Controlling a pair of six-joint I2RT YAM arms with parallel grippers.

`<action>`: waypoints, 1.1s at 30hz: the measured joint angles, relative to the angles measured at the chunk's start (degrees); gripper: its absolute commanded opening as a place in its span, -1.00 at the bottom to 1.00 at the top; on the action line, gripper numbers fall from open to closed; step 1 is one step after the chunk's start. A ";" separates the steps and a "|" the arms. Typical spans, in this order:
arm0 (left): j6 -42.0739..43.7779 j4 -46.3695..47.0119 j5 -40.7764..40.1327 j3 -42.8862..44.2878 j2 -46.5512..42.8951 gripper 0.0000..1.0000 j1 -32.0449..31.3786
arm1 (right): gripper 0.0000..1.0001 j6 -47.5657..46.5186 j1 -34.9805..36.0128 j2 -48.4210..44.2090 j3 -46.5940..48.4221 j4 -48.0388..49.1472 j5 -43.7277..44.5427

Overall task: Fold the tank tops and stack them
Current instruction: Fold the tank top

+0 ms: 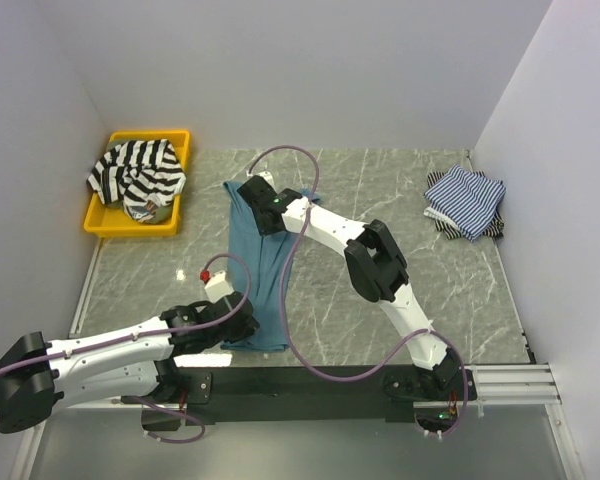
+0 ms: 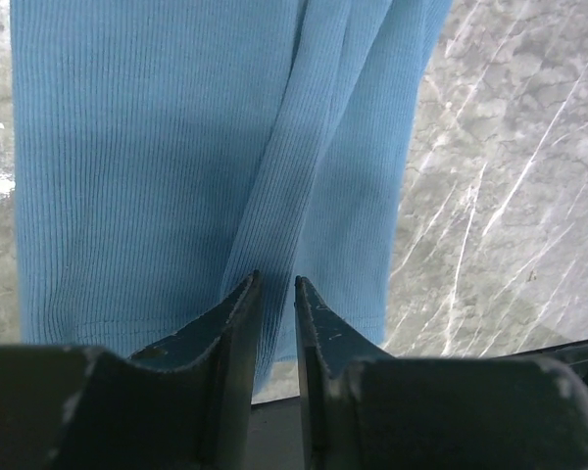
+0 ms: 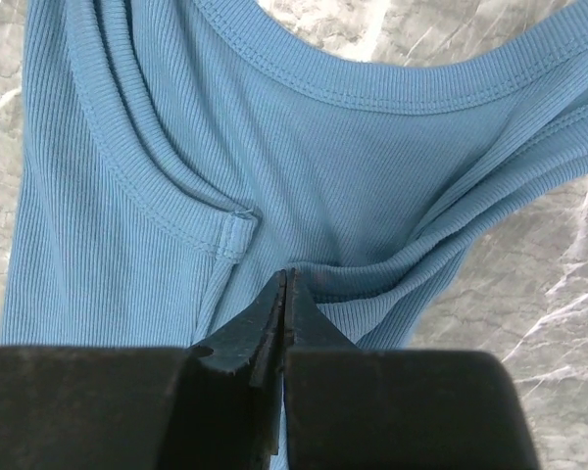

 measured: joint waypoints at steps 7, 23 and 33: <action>0.00 0.50 0.15 -0.46 -0.37 -0.57 0.04 | -1.00 0.70 0.00 0.00 -0.17 2.01 -0.87; 0.00 1.60 1.03 -2.34 -0.17 -0.94 0.09 | -1.00 3.19 0.00 0.00 -1.09 8.33 -4.59; 0.28 1.51 1.42 -2.29 0.31 -0.88 0.09 | -0.58 3.43 0.00 0.72 -2.97 9.99 -5.14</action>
